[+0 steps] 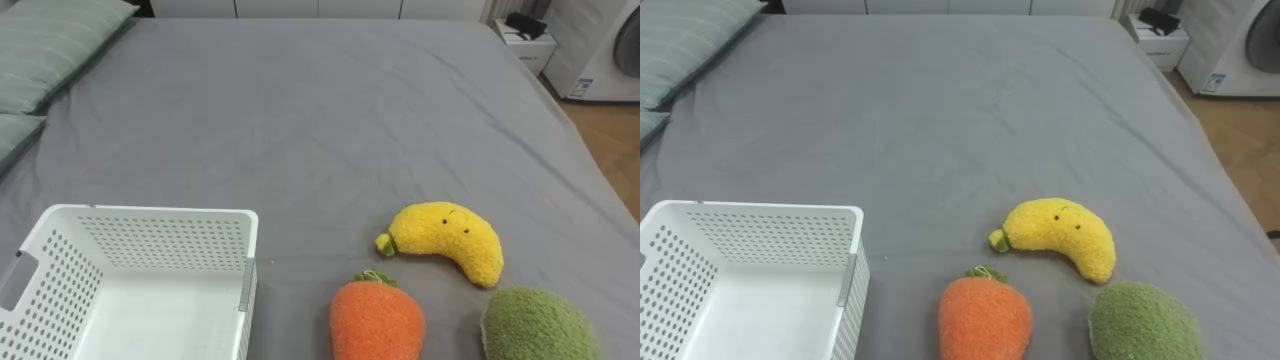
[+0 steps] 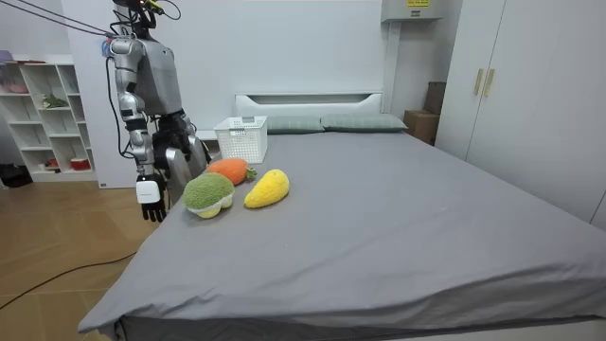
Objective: Collect toys from the bed
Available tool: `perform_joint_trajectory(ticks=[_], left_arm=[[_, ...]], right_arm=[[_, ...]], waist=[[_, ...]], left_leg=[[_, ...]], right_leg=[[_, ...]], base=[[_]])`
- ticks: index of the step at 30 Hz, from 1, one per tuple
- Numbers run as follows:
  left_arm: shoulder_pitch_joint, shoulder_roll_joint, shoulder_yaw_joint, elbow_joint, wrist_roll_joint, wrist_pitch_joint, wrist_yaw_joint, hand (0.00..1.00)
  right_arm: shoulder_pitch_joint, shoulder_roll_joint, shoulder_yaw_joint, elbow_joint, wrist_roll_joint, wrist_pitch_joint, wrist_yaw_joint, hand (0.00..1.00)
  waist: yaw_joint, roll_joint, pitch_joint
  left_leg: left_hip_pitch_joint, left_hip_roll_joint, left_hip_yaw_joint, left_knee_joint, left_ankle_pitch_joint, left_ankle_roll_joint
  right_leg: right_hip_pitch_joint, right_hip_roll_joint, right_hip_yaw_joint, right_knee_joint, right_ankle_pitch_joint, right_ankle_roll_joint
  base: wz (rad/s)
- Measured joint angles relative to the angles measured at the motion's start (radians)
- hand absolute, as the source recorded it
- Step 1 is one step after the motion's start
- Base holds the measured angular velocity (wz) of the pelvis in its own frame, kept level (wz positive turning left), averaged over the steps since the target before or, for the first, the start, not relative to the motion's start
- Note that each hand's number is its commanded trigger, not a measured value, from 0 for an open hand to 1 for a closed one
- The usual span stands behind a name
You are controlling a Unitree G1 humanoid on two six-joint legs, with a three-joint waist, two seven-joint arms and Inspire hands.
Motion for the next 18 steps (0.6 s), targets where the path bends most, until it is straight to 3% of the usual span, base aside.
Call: perform_joint_trajectory(ticks=[18], left_arm=[[0.016, 0.0, 0.023, -0.024, 0.006, 0.004, 0.0, 0.0]], right_arm=[[0.002, -0.001, -0.002, 0.015, -0.007, -0.005, 0.015, 0.0]], waist=[[-0.002, -0.006, -0.002]], left_leg=[[0.004, -0.002, 0.007, 0.002, 0.0, 0.0]], right_leg=[[-0.002, 0.001, 0.008, 0.003, 0.0, 0.0]], base=[[-0.01]])
